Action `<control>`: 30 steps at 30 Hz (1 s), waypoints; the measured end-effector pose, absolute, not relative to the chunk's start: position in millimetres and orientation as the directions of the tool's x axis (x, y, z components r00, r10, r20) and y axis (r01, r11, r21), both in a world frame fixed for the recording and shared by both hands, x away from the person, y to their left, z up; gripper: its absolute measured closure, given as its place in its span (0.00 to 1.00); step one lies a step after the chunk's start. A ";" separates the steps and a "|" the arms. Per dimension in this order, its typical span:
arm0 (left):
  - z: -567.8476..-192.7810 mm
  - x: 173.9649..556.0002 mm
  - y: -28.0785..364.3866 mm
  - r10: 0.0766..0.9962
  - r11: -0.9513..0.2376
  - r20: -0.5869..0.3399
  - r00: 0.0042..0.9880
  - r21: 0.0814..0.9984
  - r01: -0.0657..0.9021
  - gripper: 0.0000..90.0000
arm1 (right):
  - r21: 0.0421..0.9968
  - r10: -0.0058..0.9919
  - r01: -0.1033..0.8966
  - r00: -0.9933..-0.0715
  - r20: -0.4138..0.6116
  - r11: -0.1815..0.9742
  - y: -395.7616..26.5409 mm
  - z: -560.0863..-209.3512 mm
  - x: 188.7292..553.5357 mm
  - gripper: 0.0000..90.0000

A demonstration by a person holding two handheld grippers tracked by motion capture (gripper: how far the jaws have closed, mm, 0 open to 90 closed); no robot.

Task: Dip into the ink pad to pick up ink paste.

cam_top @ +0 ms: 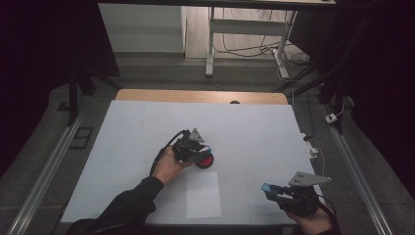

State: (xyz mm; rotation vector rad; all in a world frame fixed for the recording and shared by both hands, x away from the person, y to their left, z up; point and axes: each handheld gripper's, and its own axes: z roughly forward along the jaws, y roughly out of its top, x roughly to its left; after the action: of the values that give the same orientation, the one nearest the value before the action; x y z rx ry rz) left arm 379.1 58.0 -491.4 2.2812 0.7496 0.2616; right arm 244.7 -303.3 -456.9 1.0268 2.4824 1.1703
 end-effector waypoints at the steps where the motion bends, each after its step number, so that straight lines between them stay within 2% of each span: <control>1: -491.9 379.7 58.8 0.586 -0.571 -0.038 0.810 0.689 0.446 0.78 | 0.741 0.671 0.504 -0.735 0.098 0.443 -303.4 -456.8 244.7 0.75; 12: -499.6 383.0 70.8 0.591 -0.488 -0.125 0.797 0.731 0.477 0.78 | 0.742 0.671 0.504 -0.735 0.099 0.442 -303.5 -456.7 244.5 0.75; 22: -497.6 378.0 65.4 0.593 -0.519 -0.061 0.803 0.733 0.439 0.78 | 0.744 0.672 0.504 -0.734 0.101 0.438 -303.8 -456.6 243.8 0.75; 30: -490.2 375.2 63.9 0.580 -0.513 -0.061 0.812 0.747 0.422 0.78 | 0.748 0.668 0.500 -0.737 0.103 0.437 -304.4 -456.6 243.6 0.75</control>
State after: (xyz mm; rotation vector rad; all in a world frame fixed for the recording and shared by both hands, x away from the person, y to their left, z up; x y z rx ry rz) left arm 375.2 63.9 -490.2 2.1867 0.7336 0.2503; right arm 243.6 -304.4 -456.6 1.0241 2.4800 1.1833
